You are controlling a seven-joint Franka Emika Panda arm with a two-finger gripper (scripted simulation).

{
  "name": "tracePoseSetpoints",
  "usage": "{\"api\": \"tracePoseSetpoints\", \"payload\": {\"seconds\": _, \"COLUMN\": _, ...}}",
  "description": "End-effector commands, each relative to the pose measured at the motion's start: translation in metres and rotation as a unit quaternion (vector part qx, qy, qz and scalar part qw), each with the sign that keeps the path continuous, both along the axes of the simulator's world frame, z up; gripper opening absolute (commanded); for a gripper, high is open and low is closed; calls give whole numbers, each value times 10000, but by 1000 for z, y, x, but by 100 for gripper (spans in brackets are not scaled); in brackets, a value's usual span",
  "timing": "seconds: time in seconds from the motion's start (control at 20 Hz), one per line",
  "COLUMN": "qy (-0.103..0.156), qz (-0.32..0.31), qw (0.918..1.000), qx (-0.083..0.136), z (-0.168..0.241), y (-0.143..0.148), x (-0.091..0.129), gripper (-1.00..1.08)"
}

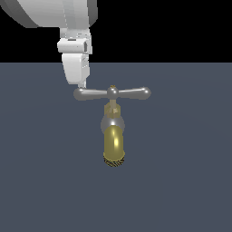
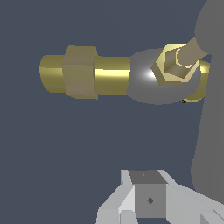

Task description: Turn on the faucet by rotating a designated handle.

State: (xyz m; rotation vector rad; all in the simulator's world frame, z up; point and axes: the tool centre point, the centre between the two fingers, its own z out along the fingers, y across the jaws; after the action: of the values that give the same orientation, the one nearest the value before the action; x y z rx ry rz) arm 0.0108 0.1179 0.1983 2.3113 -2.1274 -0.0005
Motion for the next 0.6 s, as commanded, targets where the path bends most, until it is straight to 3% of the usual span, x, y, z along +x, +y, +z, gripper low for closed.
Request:
{"api": "tracePoseSetpoints", "payload": {"seconds": 0.0, "qy": 0, "qz": 0, "qw": 10000, "qx": 0, "z": 0, "y": 0, "x": -3, "gripper": -100}}
{"api": "tracePoseSetpoints", "payload": {"seconds": 0.55, "qy": 0, "qz": 0, "qw": 10000, "qx": 0, "z": 0, "y": 1, "x": -39, "gripper": -100}}
